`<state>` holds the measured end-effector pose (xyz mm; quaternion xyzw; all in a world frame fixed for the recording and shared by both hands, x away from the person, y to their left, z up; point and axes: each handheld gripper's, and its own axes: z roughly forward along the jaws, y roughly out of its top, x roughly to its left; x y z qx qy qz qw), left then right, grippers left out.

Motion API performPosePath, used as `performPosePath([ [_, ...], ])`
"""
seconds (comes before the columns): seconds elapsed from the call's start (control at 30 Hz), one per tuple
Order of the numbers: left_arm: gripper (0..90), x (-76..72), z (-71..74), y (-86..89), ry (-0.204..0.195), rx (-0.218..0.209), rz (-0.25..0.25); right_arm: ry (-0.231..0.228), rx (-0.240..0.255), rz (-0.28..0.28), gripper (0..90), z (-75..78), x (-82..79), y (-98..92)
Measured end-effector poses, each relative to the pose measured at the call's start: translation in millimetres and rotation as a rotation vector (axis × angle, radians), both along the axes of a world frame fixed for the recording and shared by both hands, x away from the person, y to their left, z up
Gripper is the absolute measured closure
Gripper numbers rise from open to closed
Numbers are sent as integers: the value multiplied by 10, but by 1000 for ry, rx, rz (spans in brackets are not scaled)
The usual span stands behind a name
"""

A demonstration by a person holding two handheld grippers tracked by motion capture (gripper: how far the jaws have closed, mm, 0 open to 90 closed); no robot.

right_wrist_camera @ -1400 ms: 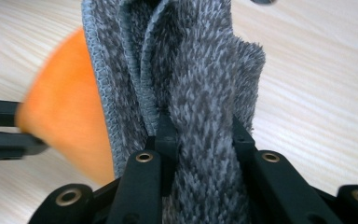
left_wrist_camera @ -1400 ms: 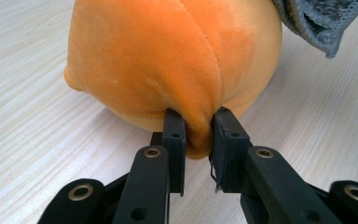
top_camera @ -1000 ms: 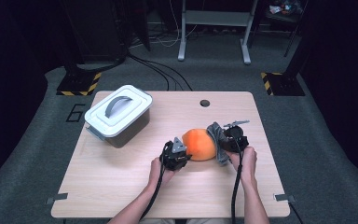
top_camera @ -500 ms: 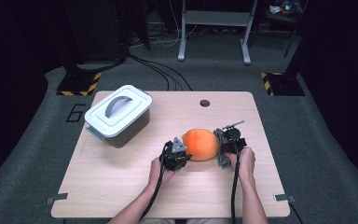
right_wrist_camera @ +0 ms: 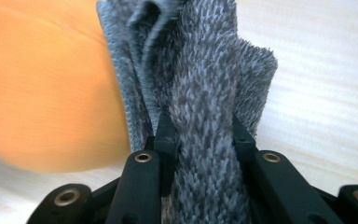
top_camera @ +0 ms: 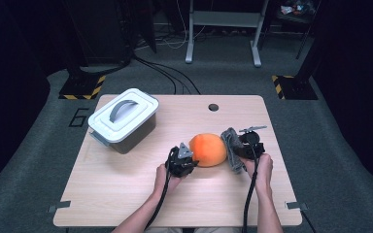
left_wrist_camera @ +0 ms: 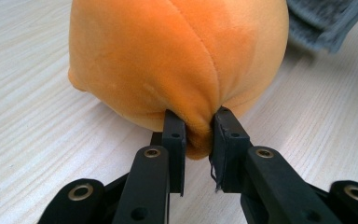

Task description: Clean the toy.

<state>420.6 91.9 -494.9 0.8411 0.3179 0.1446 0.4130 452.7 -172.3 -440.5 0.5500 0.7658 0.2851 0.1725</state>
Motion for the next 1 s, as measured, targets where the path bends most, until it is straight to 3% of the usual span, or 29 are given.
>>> performPosePath([
  [0.17,768,0,2,-7,-13,7,0,-64,52,64,716,211,-104,116],
  [0.33,763,-2,6,-4,-9,7,-3,-66,49,135,716,245,-98,286],
  [0.43,720,-5,0,1,-11,0,-3,-45,12,126,718,172,-63,363],
  [0.63,501,-51,-3,20,-58,54,0,-52,12,119,719,112,-5,347],
  [0.83,425,-43,-33,-71,-115,86,38,-58,16,103,718,94,40,332],
  [0.9,440,-45,-32,-96,-133,100,34,-60,14,102,717,91,47,325],
  [1.0,620,-50,-34,-134,-174,112,9,-63,12,88,719,86,55,321],
])
